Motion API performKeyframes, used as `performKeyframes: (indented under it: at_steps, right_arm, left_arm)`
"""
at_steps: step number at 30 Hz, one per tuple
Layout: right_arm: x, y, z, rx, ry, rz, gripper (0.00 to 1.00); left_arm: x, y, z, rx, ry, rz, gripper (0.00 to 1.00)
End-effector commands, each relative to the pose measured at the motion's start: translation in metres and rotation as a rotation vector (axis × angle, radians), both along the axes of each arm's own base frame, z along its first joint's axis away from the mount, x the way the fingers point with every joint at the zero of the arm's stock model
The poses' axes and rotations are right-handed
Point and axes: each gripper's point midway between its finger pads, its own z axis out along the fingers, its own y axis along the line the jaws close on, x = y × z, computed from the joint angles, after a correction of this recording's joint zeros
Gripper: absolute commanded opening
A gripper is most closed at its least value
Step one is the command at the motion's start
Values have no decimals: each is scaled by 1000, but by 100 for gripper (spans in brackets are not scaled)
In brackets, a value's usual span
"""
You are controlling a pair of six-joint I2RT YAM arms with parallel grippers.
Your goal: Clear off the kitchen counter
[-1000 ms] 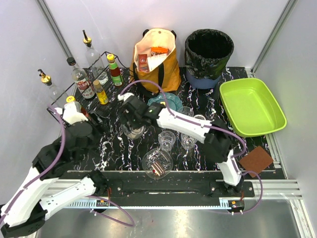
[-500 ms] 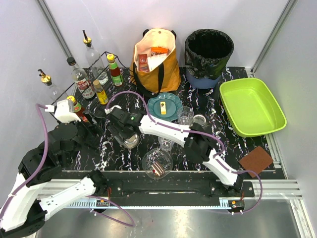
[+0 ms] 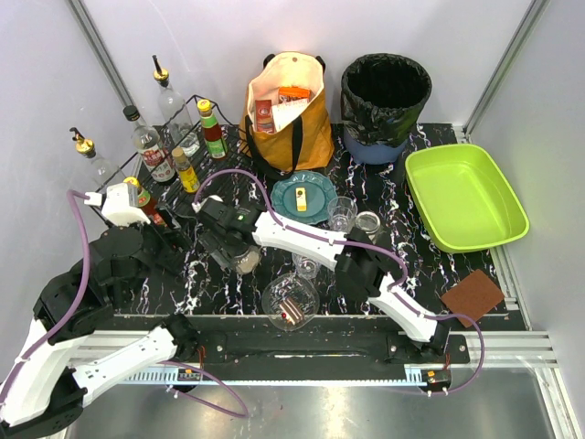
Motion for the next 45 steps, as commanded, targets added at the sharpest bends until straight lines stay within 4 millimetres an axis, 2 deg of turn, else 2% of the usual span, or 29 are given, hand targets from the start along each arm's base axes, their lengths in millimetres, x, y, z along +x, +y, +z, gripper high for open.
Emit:
performKeyframes:
  at_steps: [1,6,10,15,16,19,21,24,27,31,35,39,45]
  right_arm:
    - [17,14,24,49,-93,17,100]
    - [20,18,39,76,-126,30,100]
    - [21,19,71,147,-161,44,100]
    - [-2,28,106,296,-160,215,100]
    - [-7,26,123,337,-177,238,100]
    - [-16,16,141,407,-204,269,100]
    - [-23,8,143,439,-219,284,100]
    - [-27,-5,131,438,-227,288,100]
    - [-25,-12,109,401,-225,272,100]
    - [-25,-10,82,376,-222,300,100]
    - [-23,-9,60,349,-220,310,100]
    - [-24,-10,40,336,-195,321,100]
    - [-11,-14,18,329,-163,312,100]
  left_arm:
    - [-1,2,13,1,-34,-12,82]
    - [-5,4,16,13,-48,-36,88]
    - [-10,1,20,26,-58,-87,92]
    - [-13,-5,25,52,-59,-148,96]
    - [-13,-6,26,55,-63,-156,96]
    - [-15,-7,34,49,-77,-175,98]
    - [-16,-9,38,43,-82,-189,99]
    - [-19,-13,44,26,-94,-215,99]
    - [-24,-16,58,0,-141,-259,99]
    - [-32,-12,84,-43,-229,-283,99]
    - [-37,-6,100,-58,-269,-280,99]
    - [-37,-6,105,-61,-278,-286,99]
    - [-36,-14,101,-60,-262,-311,99]
